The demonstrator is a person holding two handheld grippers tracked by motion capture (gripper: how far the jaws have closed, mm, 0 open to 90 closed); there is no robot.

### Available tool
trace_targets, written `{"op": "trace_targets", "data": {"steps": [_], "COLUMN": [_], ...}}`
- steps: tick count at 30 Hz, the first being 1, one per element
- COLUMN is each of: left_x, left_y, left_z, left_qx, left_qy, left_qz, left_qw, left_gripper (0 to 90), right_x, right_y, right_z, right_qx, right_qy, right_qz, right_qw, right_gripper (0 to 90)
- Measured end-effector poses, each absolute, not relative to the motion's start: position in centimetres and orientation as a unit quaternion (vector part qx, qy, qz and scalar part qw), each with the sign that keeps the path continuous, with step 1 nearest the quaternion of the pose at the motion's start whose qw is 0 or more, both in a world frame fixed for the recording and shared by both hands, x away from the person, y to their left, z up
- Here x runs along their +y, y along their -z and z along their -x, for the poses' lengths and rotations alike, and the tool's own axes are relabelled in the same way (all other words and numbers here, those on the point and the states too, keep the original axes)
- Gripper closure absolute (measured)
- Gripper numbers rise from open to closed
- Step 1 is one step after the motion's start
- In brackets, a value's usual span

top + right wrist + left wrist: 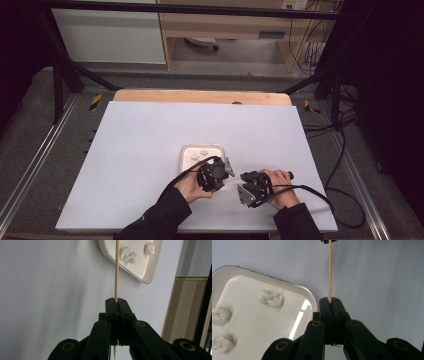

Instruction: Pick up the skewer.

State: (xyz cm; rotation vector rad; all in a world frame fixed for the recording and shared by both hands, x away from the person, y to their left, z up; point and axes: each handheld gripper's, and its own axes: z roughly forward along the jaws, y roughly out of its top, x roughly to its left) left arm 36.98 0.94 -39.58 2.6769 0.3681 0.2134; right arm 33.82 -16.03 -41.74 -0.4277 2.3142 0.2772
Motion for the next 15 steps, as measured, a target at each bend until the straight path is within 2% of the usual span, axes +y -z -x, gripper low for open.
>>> {"op": "trace_targets", "data": {"steps": [5, 8, 10, 11, 13, 15], "left_x": [1.2, 1.7, 2.1, 2.3, 2.9, 3.6], "left_y": [39.4, 39.5, 39.5, 39.5, 39.4, 39.3], "left_z": [-37.0, -37.2, -37.3, -37.4, -37.4, -37.5], "left_qx": [0.137, 0.140, 0.144, 0.148, 0.158, 0.166], "left_qy": [-0.082, -0.087, -0.086, -0.085, -0.084, -0.087], "left_qz": [-0.964, -0.961, -0.960, -0.959, -0.956, -0.955], "left_qw": [0.215, 0.221, 0.224, 0.228, 0.230, 0.230], "left_gripper": [89.0, 89.0, 88.9, 88.9, 88.9, 88.9], "right_x": [-16.1, -16.2, -16.4, -16.8, -17.0, -17.7], "right_y": [41.6, 41.3, 41.0, 40.8, 40.7, 40.3], "right_z": [-33.9, -34.0, -34.0, -34.1, -34.2, -34.4], "right_qx": [0.903, 0.905, 0.907, 0.908, 0.909, 0.910], "right_qy": [-0.123, -0.142, -0.159, -0.182, -0.193, -0.227], "right_qz": [0.160, 0.143, 0.127, 0.098, 0.084, 0.023], "right_qw": [0.379, 0.373, 0.368, 0.364, 0.361, 0.346], "right_gripper": [87.3, 79.6, 71.1, 61.6, 58.5, 47.3]}}
